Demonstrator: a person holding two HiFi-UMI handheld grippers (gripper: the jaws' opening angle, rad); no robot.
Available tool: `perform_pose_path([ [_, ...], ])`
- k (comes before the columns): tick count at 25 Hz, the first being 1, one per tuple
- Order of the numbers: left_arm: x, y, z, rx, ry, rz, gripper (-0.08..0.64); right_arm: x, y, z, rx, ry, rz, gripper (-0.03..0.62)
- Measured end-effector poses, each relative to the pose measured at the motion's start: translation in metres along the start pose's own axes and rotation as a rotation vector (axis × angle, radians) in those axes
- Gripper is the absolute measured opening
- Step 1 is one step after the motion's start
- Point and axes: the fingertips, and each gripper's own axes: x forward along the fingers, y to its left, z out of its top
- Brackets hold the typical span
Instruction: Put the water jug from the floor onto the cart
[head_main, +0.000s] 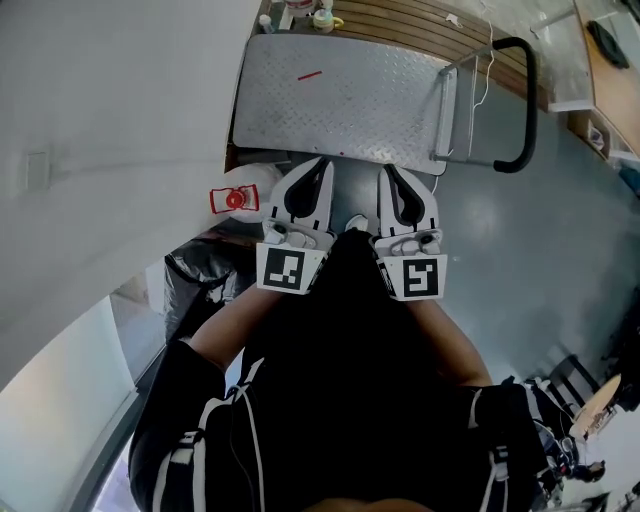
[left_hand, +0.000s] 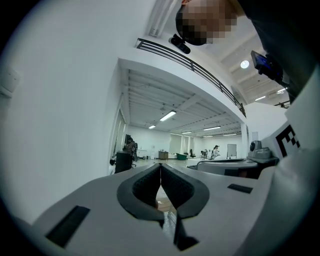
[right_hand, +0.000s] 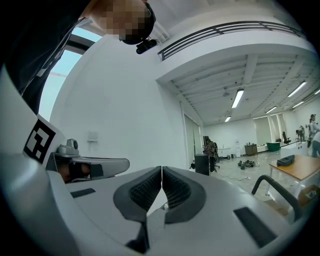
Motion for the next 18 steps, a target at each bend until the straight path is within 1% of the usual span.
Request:
perform_pose_path([
  [4, 0.016, 0.038, 0.007, -0.028, -0.002, 0.007, 0.018, 0.038, 0.007, 0.004, -0.019, 0.024, 0.004, 0.018],
  [6, 0.020, 0.054, 0.006, -0.037, -0.004, -0.008, 0.018, 0.052, 0.012, 0.005, -0.031, 0.025, 0.000, 0.018],
  [11, 0.030, 0.087, -0.006, -0.095, 0.020, -0.038, 0.018, 0.080, 0.012, 0.009, -0.059, 0.027, -0.017, 0.019],
  [14, 0.033, 0.103, -0.012, -0.099, 0.034, -0.054, 0.018, 0.096, 0.015, 0.002, -0.063, 0.051, -0.031, 0.019],
  [18, 0.037, 0.123, -0.017, -0.098, 0.042, -0.045, 0.018, 0.109, 0.020, -0.003, -0.041, 0.063, -0.004, 0.019],
])
